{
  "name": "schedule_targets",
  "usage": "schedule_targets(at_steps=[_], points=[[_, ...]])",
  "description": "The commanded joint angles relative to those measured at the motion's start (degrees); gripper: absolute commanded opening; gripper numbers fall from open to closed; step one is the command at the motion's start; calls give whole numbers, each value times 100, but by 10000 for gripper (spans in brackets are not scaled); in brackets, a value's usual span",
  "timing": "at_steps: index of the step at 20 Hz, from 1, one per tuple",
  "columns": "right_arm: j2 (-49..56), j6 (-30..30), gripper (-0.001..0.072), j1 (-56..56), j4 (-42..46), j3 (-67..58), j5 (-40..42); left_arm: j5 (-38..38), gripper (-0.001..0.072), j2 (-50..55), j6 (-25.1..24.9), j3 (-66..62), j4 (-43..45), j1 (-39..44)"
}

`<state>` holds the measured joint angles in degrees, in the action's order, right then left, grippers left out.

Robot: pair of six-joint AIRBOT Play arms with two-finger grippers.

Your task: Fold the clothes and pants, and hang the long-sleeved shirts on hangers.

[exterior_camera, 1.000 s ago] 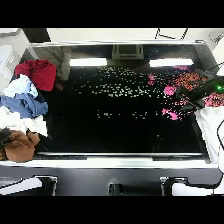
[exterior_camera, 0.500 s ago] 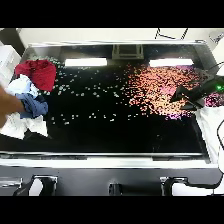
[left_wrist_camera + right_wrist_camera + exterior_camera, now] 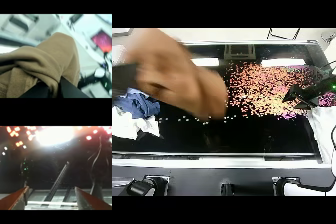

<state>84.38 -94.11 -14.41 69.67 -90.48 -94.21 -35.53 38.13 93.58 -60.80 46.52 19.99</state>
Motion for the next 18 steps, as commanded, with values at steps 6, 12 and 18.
schedule_targets(at_steps=[6, 12, 18], points=[[-184, 48, 664, 4, 149, -2, -24, -1008, 697, 3860, -402, 385, -933, 1729], [-181, 225, 689, 157, -562, 330, 92, -3268, 702, 3790, -608, -975, 955, -527], [-146, 911, 696, 1123, -756, 2232, 896, -4218, 700, 3654, -719, 468, 1130, -1617]])
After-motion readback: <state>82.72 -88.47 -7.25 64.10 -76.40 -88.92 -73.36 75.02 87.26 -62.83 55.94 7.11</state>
